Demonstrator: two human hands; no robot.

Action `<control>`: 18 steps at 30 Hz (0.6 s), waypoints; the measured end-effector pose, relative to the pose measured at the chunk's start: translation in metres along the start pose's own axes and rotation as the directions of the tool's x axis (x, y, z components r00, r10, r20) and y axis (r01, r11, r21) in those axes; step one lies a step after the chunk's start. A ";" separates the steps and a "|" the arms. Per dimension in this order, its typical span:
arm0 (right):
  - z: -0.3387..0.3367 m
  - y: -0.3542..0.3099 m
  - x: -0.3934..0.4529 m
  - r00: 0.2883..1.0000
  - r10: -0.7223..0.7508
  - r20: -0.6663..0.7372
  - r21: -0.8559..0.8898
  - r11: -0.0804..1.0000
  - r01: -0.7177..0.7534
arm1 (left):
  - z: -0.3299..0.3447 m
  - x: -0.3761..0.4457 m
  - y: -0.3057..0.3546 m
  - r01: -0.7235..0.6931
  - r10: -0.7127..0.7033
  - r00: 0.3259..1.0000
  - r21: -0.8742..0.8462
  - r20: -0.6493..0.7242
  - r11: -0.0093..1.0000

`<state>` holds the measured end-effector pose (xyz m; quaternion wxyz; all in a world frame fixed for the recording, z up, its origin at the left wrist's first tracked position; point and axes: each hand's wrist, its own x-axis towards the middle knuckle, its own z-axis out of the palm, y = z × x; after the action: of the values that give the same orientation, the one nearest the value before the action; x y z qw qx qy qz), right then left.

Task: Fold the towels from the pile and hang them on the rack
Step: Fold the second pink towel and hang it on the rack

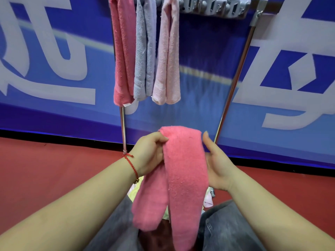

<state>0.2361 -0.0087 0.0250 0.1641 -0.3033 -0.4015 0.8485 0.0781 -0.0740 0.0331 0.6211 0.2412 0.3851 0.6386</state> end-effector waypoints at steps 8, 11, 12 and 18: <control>0.019 -0.004 0.008 0.949 -0.264 -0.173 -0.229 0.948 0.222 | -0.007 -0.002 -0.014 0.128 -0.115 0.991 0.247 -0.065 0.960; 0.024 0.000 0.009 0.939 -0.299 -0.171 -0.317 0.919 0.235 | -0.012 -0.001 -0.029 0.101 -0.044 0.984 0.345 -0.171 0.933; 0.024 0.000 0.008 0.943 -0.295 -0.152 -0.342 0.911 0.230 | -0.014 -0.001 -0.030 0.088 -0.016 0.981 0.370 -0.192 0.925; 0.014 0.002 0.007 0.922 -0.320 -0.219 -0.454 0.870 0.194 | -0.023 0.000 -0.020 0.048 0.033 0.979 0.386 -0.202 0.921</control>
<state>0.2218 -0.0146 0.0279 0.2634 -0.3947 -0.5847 0.6580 0.0722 -0.0795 0.0039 0.5204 0.2913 0.5669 0.5683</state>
